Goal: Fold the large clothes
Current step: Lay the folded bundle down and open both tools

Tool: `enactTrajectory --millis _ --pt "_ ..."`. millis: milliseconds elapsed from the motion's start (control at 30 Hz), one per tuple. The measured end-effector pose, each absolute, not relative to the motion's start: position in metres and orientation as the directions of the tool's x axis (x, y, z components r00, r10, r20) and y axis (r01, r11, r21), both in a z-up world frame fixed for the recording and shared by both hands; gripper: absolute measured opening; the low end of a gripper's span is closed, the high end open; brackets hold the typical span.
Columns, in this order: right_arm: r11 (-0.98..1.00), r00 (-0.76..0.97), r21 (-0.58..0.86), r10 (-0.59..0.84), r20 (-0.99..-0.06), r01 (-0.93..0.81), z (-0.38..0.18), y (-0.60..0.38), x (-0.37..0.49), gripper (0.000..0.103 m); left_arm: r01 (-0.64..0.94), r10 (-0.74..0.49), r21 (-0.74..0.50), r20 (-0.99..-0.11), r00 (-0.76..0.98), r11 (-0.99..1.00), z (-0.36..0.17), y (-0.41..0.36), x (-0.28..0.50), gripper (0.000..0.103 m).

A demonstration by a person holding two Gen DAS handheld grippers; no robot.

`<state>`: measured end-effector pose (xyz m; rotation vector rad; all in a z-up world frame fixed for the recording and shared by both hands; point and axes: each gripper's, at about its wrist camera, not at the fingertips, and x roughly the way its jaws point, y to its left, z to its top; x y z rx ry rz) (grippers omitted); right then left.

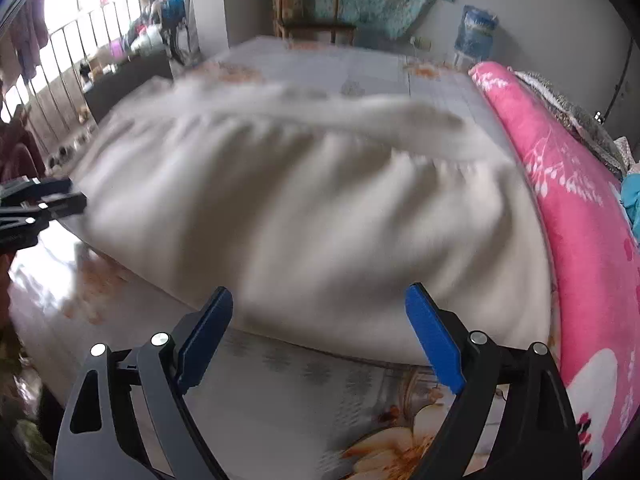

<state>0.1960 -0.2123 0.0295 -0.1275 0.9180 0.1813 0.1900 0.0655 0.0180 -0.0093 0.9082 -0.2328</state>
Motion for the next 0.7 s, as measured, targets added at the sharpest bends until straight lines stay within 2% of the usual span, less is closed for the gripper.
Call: enactTrajectory --millis 133,200,267,367,433,533,633,700 --pt "0.966 0.654 -0.030 0.152 -0.741 -0.258 0.040 -0.174 0.201 0.086 0.191 -0.211 -0.119 -0.777 0.593 0.974 0.020 0.053 0.199 0.067" --pt "0.961 0.624 -0.035 0.149 -0.767 -0.273 0.023 -0.162 0.213 0.086 0.166 -0.180 -0.102 -0.804 0.567 0.981 0.005 0.045 0.207 0.067" --pt "0.967 0.565 -0.030 0.122 -0.816 -0.253 -0.002 -0.161 0.228 0.088 0.157 -0.144 -0.061 -0.792 0.594 0.986 0.000 0.036 0.210 0.069" --pt "0.971 0.569 0.020 0.156 -0.808 -0.238 0.010 -0.171 0.221 0.088 0.153 -0.147 -0.069 -0.796 0.588 0.986 0.002 0.038 0.207 0.069" --pt "0.980 0.611 -0.012 0.115 -0.783 -0.200 0.026 -0.183 0.208 0.088 0.162 -0.158 -0.074 -0.779 0.606 0.984 0.010 0.041 0.199 0.069" --pt "0.990 0.661 -0.107 -0.021 -0.750 -0.090 0.034 -0.212 0.195 0.088 0.170 -0.159 -0.066 -0.767 0.622 0.983 0.015 0.041 0.191 0.080" --pt "0.992 0.607 -0.126 -0.114 -0.787 0.023 0.015 -0.246 0.203 0.089 0.146 -0.136 -0.061 -0.798 0.587 0.987 0.002 0.039 0.196 0.084" --pt "0.999 0.580 -0.039 -0.053 -0.813 0.036 0.004 -0.263 0.203 0.090 0.124 -0.125 -0.065 -0.806 0.579 0.990 -0.004 0.040 0.199 0.085"
